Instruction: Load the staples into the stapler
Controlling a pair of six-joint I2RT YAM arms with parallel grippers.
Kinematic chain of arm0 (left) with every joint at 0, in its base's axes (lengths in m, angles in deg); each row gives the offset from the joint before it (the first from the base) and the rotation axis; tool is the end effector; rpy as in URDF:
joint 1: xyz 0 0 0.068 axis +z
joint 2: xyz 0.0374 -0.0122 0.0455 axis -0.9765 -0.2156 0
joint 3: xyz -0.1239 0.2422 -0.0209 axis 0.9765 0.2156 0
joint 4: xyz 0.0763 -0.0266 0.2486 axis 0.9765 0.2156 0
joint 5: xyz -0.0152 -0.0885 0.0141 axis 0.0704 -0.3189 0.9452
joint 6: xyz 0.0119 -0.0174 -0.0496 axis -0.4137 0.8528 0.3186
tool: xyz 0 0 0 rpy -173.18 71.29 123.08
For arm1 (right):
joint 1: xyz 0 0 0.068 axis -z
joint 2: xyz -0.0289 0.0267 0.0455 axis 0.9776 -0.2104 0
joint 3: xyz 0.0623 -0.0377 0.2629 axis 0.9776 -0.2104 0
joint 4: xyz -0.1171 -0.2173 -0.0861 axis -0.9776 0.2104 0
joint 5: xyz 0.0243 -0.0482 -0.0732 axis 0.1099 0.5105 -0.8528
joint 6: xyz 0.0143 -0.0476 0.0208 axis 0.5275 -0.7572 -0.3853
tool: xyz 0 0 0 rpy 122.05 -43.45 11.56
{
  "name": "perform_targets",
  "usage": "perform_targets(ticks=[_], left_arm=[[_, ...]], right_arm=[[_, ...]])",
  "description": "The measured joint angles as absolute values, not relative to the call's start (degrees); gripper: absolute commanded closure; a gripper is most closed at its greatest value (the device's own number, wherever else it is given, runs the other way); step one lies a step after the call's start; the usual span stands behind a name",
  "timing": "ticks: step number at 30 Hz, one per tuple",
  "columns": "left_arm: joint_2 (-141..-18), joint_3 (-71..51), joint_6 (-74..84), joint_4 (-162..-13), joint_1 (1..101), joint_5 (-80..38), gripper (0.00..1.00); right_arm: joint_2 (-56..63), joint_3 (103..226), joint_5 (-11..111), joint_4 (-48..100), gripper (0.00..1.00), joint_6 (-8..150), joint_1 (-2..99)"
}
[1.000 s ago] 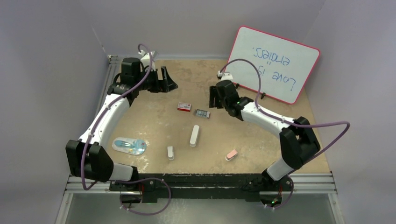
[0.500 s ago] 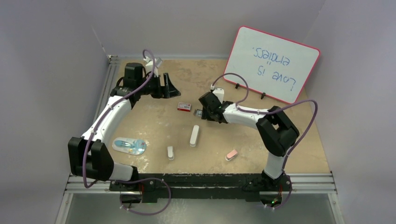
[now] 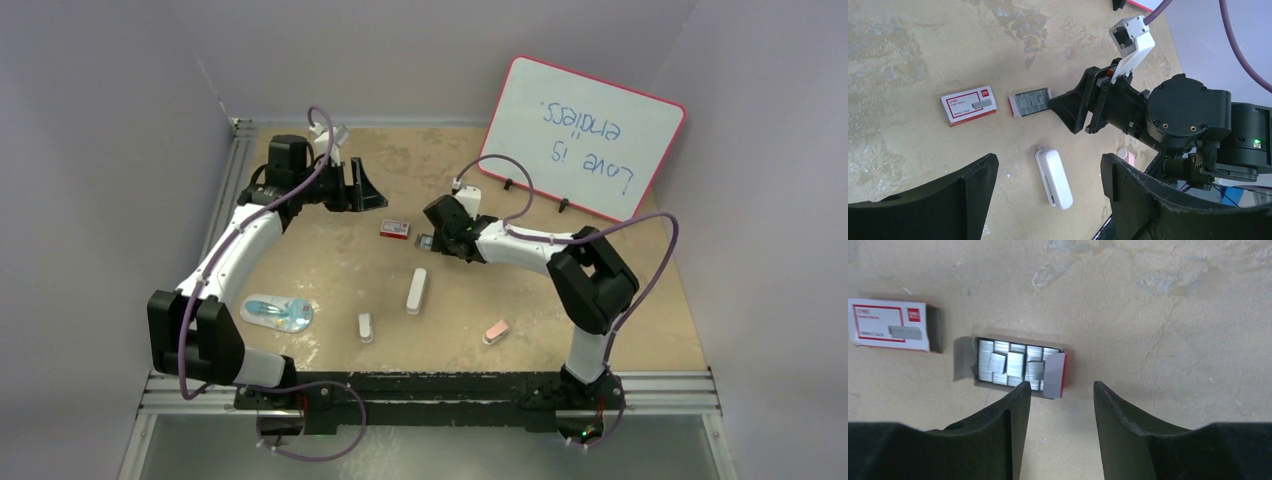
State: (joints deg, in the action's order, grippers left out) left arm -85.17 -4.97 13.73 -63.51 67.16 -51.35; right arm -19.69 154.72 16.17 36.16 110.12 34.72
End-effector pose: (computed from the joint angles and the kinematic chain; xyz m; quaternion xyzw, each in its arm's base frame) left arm 0.3027 -0.0781 0.3150 0.0771 0.8499 -0.3980 0.3367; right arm 0.2906 0.2506 0.1817 0.1000 0.9119 0.0832 0.3892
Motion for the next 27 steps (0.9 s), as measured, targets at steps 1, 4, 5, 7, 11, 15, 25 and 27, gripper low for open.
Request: perform_targets(ticks=[1, 4, 5, 7, 11, 15, 25, 27], left_arm=[[-85.2, -5.0, 13.7, -63.5, 67.2, -51.4, 0.25], [-85.4, -5.0, 13.7, -63.5, 67.2, -51.4, 0.25], [-85.5, -5.0, 13.7, -63.5, 67.2, -51.4, 0.25], [-85.6, -5.0, 13.7, -63.5, 67.2, -51.4, 0.26], [-85.8, -5.0, 13.7, -63.4, 67.2, -51.4, 0.26], [-85.8, -5.0, 13.7, -63.4, 67.2, -51.4, 0.26], [-86.1, -5.0, 13.7, -63.3, 67.2, -51.3, 0.27], [-86.1, -5.0, 13.7, -63.2, 67.2, -51.3, 0.27]], right_arm=[[-19.9, 155.0, 16.1, 35.9, 0.48, 110.1, 34.7], [-20.6, 156.0, 16.1, 35.4, 0.48, 110.1, 34.7], [-21.0, 156.3, 16.0, 35.3, 0.48, 110.1, 34.7], [-21.6, 156.6, 16.0, 35.2, 0.49, 110.1, 34.7], [-22.7, 156.9, 15.7, 36.2, 0.52, 110.0, 34.7], [-22.8, 157.0, 15.0, 36.7, 0.59, 109.9, 34.7], [-22.8, 157.0, 13.9, 38.9, 0.72, 109.9, 34.7], [-22.8, 157.0, 13.4, 39.2, 0.77, 109.9, 34.7]])
